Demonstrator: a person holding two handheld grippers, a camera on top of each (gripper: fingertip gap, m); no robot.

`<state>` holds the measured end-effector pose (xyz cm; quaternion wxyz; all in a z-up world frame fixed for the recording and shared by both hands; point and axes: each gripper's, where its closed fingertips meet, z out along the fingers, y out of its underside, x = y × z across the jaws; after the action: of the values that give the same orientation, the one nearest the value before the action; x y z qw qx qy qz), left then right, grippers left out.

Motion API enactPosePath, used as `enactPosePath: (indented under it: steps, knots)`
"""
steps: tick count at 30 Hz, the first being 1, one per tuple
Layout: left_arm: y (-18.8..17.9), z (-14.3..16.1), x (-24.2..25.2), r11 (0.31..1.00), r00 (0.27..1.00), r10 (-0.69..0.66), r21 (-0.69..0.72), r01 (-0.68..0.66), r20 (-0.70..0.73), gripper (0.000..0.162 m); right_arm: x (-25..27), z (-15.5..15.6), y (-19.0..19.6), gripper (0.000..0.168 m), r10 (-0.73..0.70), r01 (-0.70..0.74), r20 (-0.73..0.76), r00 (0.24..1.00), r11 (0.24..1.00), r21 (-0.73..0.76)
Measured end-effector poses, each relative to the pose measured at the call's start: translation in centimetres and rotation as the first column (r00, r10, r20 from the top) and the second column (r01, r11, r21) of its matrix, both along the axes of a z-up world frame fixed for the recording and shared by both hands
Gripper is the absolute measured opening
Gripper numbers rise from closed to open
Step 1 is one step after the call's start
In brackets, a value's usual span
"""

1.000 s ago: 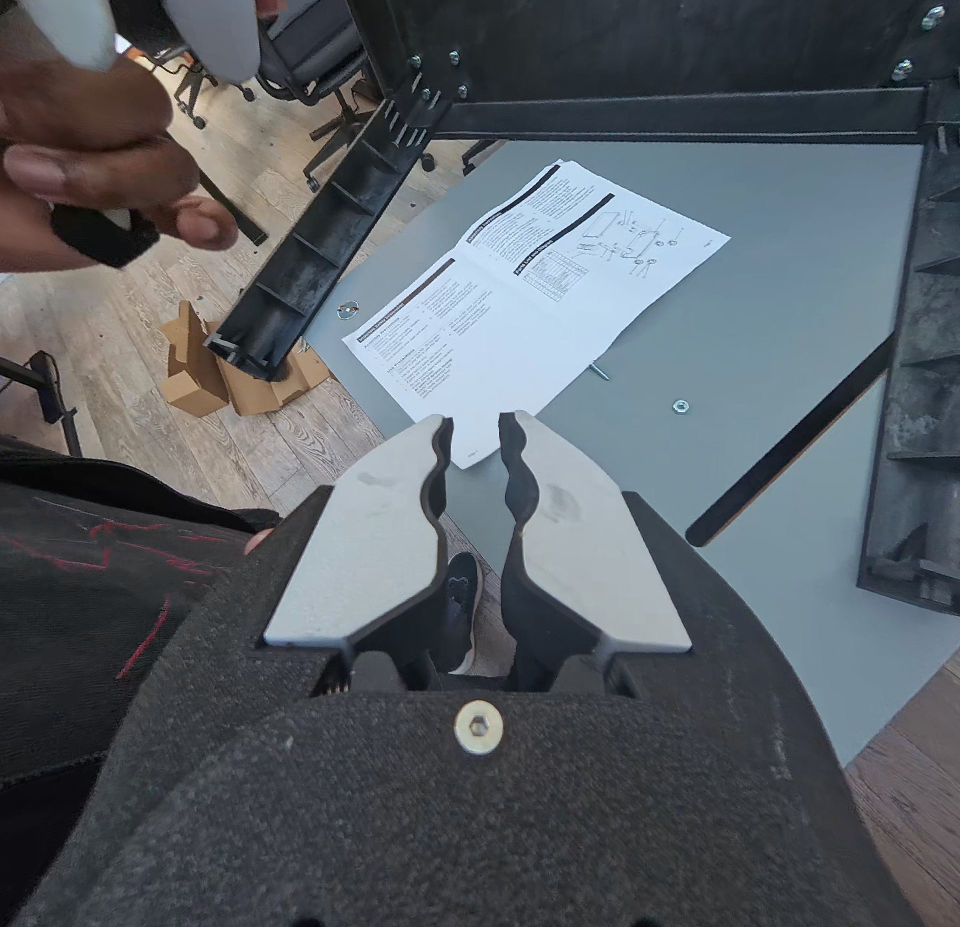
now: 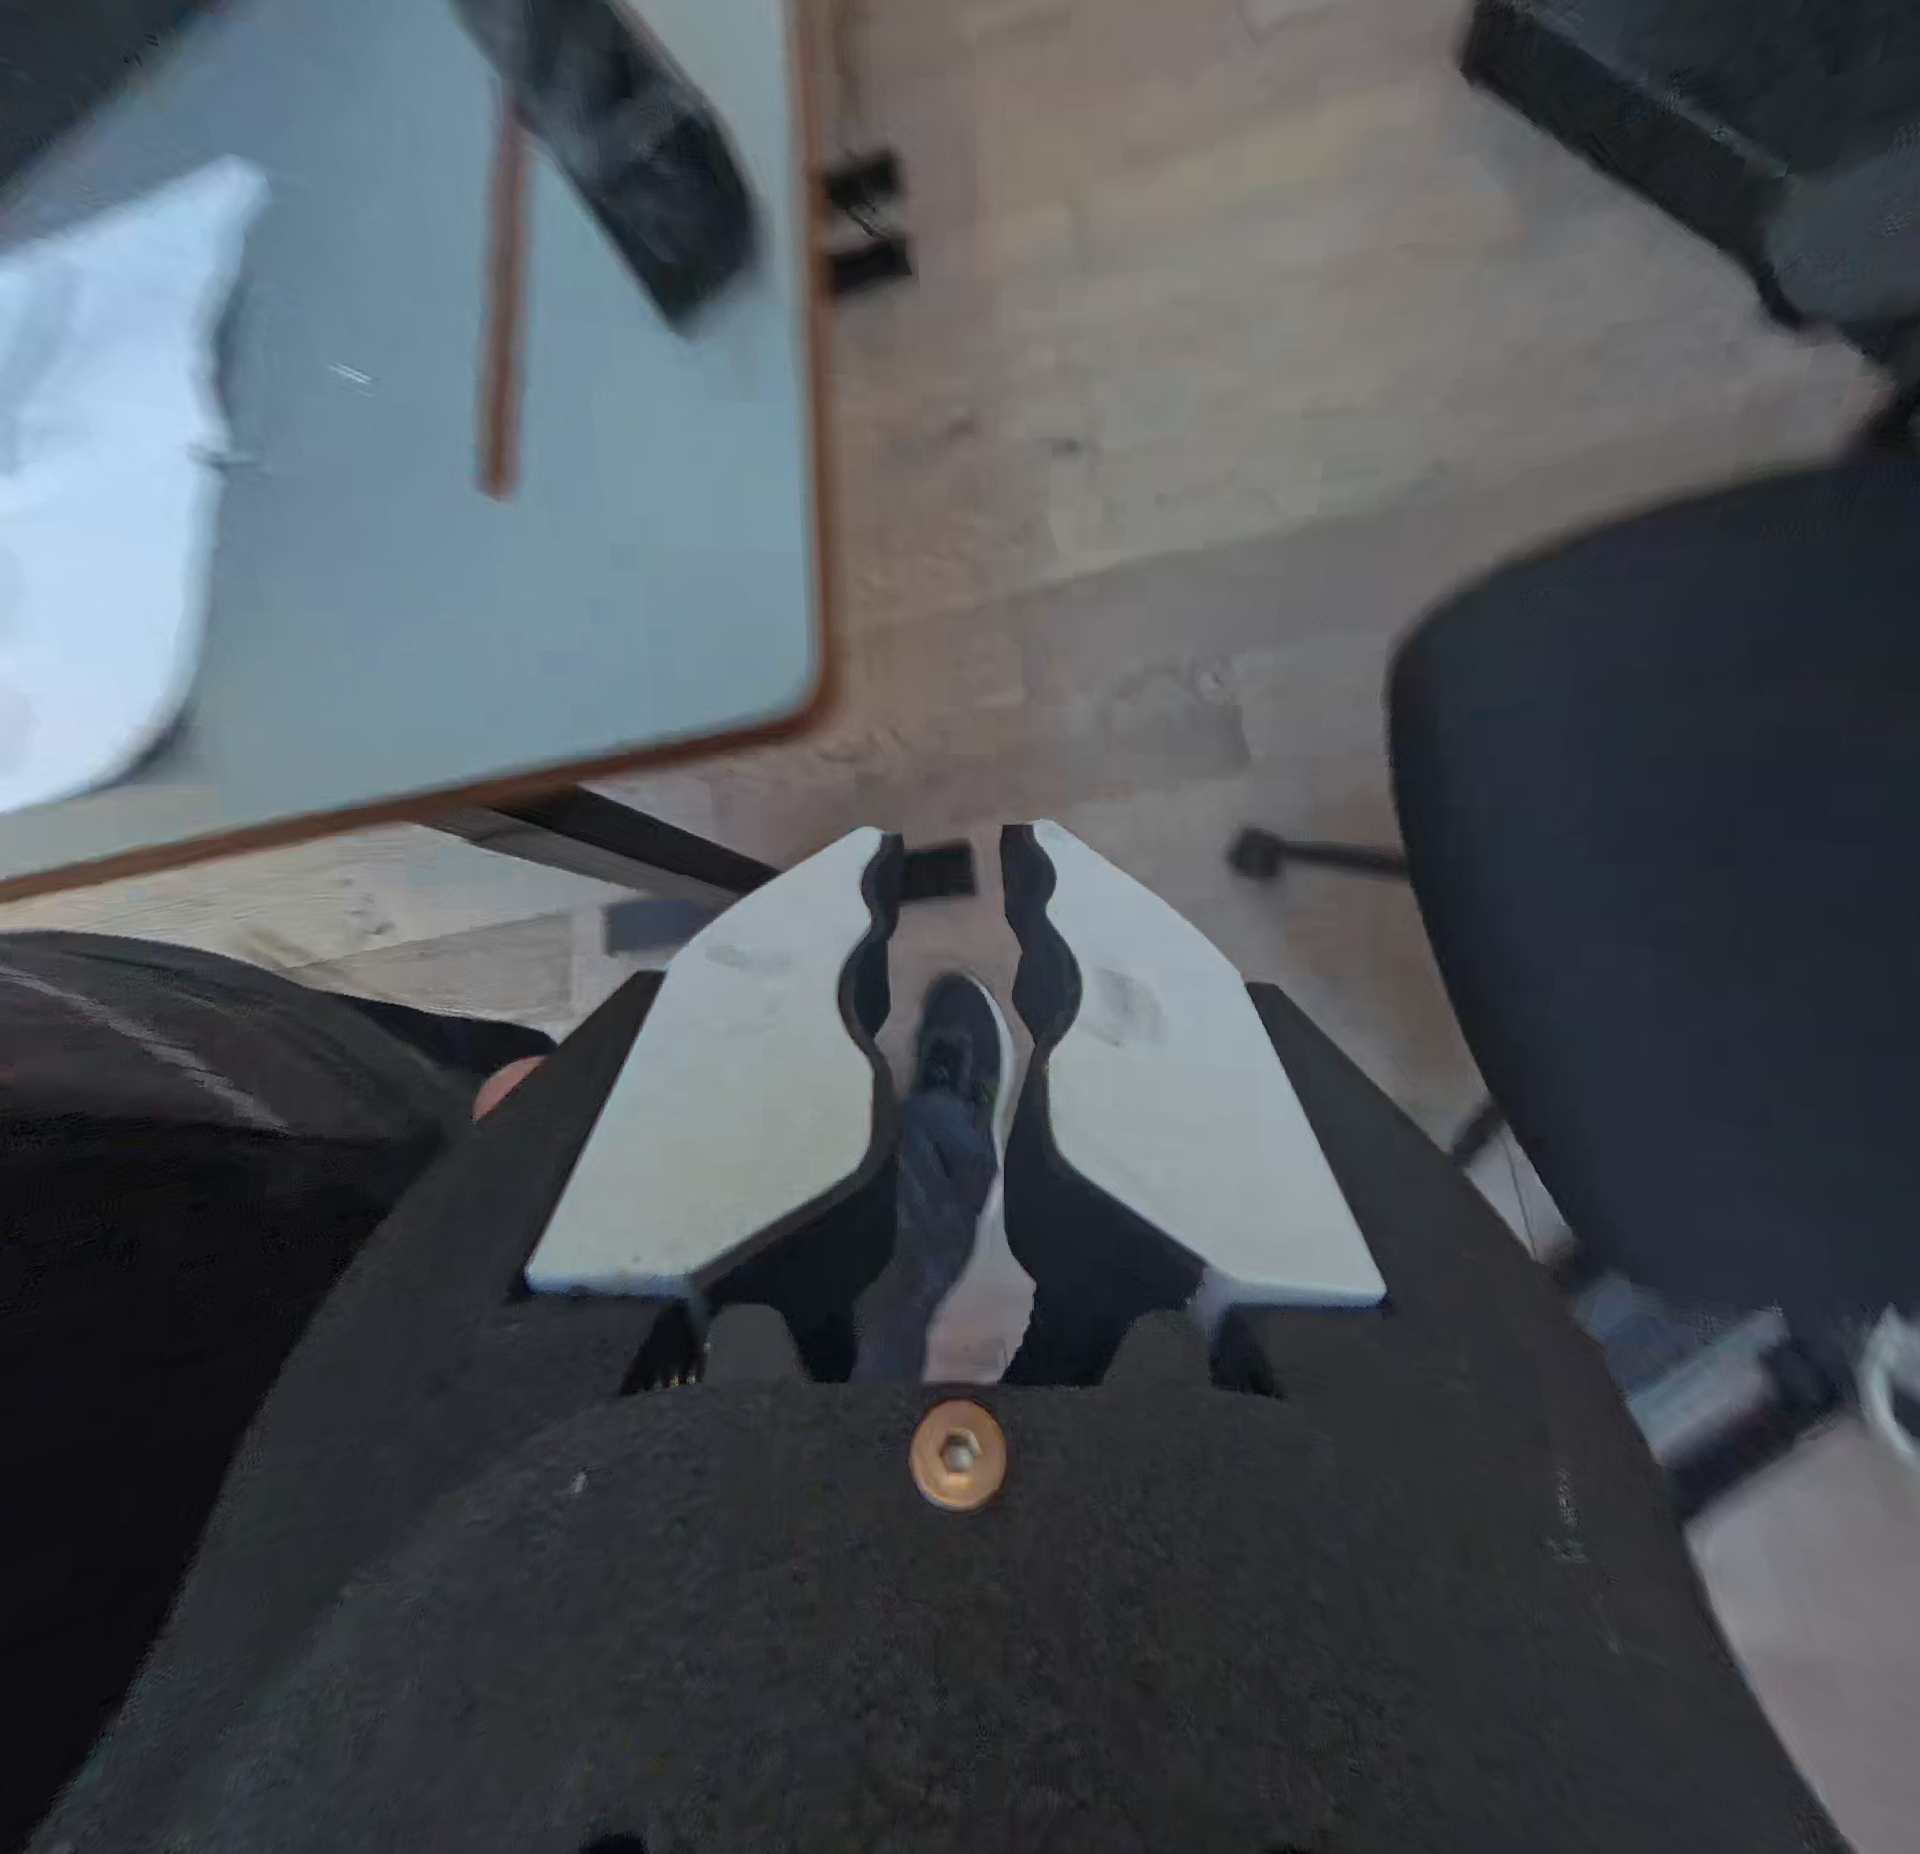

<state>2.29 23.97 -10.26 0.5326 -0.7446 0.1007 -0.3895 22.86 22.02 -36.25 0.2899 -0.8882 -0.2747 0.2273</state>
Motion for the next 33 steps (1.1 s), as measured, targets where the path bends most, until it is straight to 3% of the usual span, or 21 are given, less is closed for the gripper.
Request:
enactPosePath:
  steps: [1,3,5,8,11,13,16,21,28,33]
  knots:
    - [-0.4,0.1,-0.1,1.000,1.000,0.001,0.003,-0.001,0.006,0.058,5.5,-3.7,-0.4,0.020,-0.120,0.124,0.064,0.991,0.990,-0.068]
    - [-1.5,-0.2,-0.4,1.000,1.000,-0.007,-0.004,0.007,0.019,0.058,15.2,-9.1,-2.3,0.021,-0.370,0.384,0.105,0.923,0.895,-0.226]
    - [-3.1,-0.9,-0.5,0.999,0.999,-0.033,-0.018,0.033,0.013,0.058,20.8,-10.9,-4.7,0.023,-0.447,0.475,0.162,0.880,0.838,-0.269]
    - [-6.2,-2.3,0.1,0.993,0.994,-0.112,-0.025,0.112,0.010,0.058,20.2,-12.2,-8.7,0.023,-0.242,0.322,0.286,0.927,0.906,-0.276]
    - [-8.9,-4.5,1.8,0.977,0.975,-0.203,-0.051,0.208,0.088,0.058,16.2,-14.4,-14.1,0.029,0.011,0.149,0.411,0.912,0.923,-0.354]
    - [-10.2,-5.5,3.7,0.957,0.953,-0.272,-0.066,0.282,0.131,0.058,14.5,-15.1,-16.4,0.031,0.010,0.163,0.450,0.893,0.924,-0.345]
    - [-11.3,-5.0,6.5,0.933,0.931,-0.354,-0.027,0.358,0.090,0.058,15.1,-15.5,-19.7,0.031,-0.126,0.303,0.428,0.895,0.875,-0.377]
    - [-11.3,-2.6,11.5,0.903,0.890,-0.428,0.022,0.430,0.159,0.058,24.0,-15.1,-24.1,0.033,-0.221,0.437,0.485,0.846,0.809,-0.394]
    - [-9.2,-6.3,23.0,0.775,0.772,-0.622,-0.037,0.631,0.130,0.057,35.0,-14.3,-23.3,0.038,-0.385,0.569,0.478,0.790,0.751,-0.335]
    - [-5.8,-7.7,35.0,0.650,0.654,-0.746,-0.078,0.756,0.128,0.056,38.0,-15.9,-20.8,0.040,-0.380,0.524,0.440,0.813,0.807,-0.271]
